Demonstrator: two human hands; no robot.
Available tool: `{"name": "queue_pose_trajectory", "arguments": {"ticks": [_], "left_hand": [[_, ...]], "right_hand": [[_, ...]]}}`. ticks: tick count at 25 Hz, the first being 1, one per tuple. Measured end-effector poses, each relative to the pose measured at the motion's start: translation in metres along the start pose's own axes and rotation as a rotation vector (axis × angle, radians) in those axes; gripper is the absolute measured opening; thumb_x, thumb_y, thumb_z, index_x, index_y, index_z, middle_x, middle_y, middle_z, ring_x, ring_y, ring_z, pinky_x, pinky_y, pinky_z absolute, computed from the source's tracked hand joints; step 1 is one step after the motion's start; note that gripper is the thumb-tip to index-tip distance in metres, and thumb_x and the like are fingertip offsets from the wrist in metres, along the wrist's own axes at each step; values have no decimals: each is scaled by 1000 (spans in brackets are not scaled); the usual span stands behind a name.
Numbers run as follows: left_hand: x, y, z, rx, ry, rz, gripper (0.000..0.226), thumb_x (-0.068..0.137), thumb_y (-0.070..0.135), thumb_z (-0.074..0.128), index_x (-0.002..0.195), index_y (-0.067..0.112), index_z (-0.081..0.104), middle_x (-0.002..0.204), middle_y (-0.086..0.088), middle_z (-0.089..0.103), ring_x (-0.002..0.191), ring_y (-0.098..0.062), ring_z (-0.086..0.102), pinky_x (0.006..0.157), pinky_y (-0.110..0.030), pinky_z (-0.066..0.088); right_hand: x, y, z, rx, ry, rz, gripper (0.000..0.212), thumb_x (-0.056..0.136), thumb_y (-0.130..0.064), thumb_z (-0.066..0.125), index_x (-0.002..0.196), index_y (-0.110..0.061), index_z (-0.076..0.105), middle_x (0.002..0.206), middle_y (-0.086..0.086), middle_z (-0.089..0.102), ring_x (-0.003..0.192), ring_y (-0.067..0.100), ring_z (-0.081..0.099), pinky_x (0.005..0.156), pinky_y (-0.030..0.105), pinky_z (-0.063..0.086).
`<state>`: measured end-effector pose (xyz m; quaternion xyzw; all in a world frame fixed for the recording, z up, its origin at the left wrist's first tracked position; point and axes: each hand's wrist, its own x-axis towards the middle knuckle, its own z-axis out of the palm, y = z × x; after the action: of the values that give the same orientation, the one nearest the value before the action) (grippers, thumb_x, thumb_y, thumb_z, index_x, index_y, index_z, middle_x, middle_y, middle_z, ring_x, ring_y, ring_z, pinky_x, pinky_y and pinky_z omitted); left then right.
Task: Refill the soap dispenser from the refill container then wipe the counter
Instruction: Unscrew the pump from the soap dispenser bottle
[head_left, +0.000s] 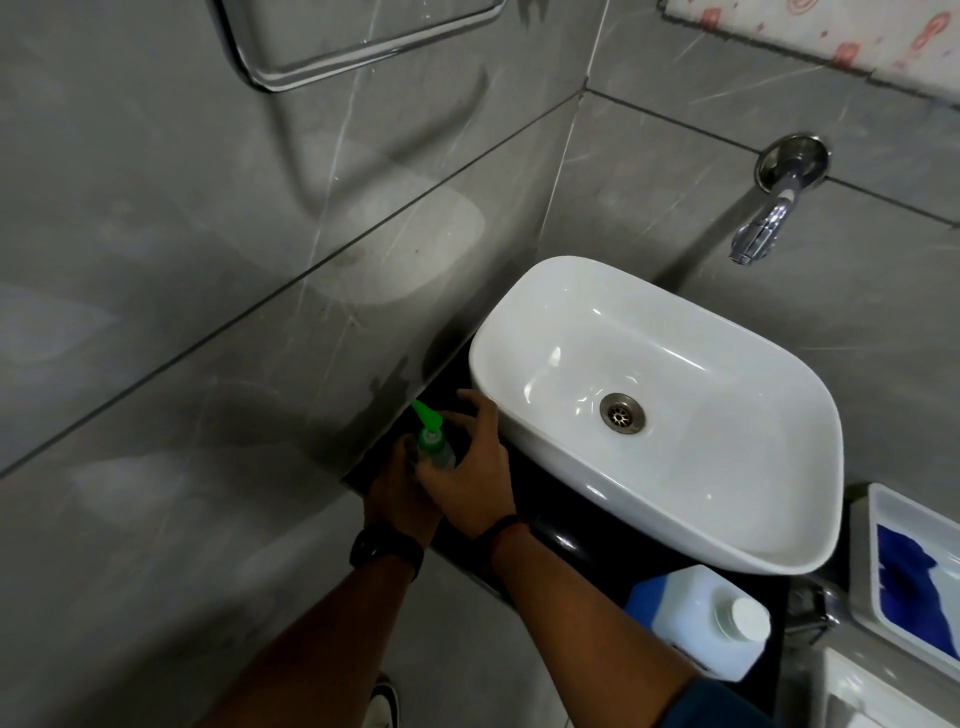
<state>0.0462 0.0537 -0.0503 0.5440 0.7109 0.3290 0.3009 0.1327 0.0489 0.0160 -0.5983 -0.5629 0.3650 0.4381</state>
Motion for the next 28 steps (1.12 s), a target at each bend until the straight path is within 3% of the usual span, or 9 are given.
{"name": "queue_pose_trajectory", "arguments": {"ticks": [4, 8, 13, 15, 17, 19, 21, 24, 28], "left_hand": [[0, 0, -1, -39, -34, -8, 28, 85, 27, 59, 111, 22, 50, 109, -5, 63, 89, -16, 57, 71, -24, 38], [-2, 1, -1, -48, -23, 33, 38, 85, 22, 63, 120, 14, 50, 114, -9, 62, 98, -23, 59, 78, -26, 39], [-2, 4, -2, 5, -22, 38, 33, 83, 19, 65, 113, 12, 53, 109, -10, 63, 93, -25, 60, 75, -25, 39], [-3, 3, -1, 12, -8, 54, 31, 83, 16, 65, 111, 10, 53, 103, -3, 61, 91, -22, 60, 75, -11, 38], [-2, 3, -3, -38, -2, 10, 28, 83, 18, 65, 108, 15, 53, 95, 7, 53, 81, -11, 53, 62, -1, 31], [0, 2, -1, -48, -39, 14, 31, 84, 18, 63, 112, 14, 52, 102, 5, 56, 83, -9, 55, 67, -4, 35], [1, 1, 1, -12, -53, 62, 35, 82, 22, 64, 115, 13, 52, 109, -4, 61, 93, -17, 59, 75, -18, 39], [0, 5, -2, -55, -47, 51, 47, 70, 46, 60, 112, 25, 51, 101, 6, 61, 87, -12, 58, 72, -26, 41], [-1, 6, -4, -54, -77, -40, 69, 54, 56, 68, 115, 30, 50, 107, 7, 63, 95, -19, 61, 77, -31, 48]], "right_hand": [[2, -1, 0, -2, 57, 14, 65, 72, -18, 79, 125, -25, 41, 102, -4, 63, 100, 13, 60, 83, 29, 50], [1, -1, 0, -11, 39, -20, 63, 70, -15, 77, 123, -24, 43, 106, -2, 62, 104, 14, 58, 88, 34, 50], [1, 1, 1, -6, 1, -24, 57, 69, -18, 75, 118, -26, 47, 108, -4, 60, 103, 13, 57, 86, 29, 49], [1, 3, 3, -42, 49, -12, 48, 69, -21, 78, 110, -22, 52, 106, -2, 59, 101, 16, 57, 85, 29, 49], [2, 4, 3, -75, 87, -8, 37, 69, -20, 79, 100, -18, 59, 99, 0, 64, 95, 19, 59, 82, 35, 51], [3, 1, 1, -82, 104, -40, 30, 70, -16, 77, 97, -14, 64, 96, 4, 68, 92, 20, 62, 82, 42, 51], [4, -8, -4, -23, 145, -72, 31, 69, -10, 74, 99, -14, 66, 97, 4, 69, 92, 18, 64, 84, 40, 52], [10, -34, -14, 123, 216, -151, 31, 69, -10, 73, 98, -15, 65, 94, 1, 70, 90, 12, 65, 83, 31, 53], [20, -71, -33, 250, 324, -229, 33, 70, -15, 70, 103, -12, 65, 95, 7, 70, 88, 20, 68, 80, 36, 55]]}}
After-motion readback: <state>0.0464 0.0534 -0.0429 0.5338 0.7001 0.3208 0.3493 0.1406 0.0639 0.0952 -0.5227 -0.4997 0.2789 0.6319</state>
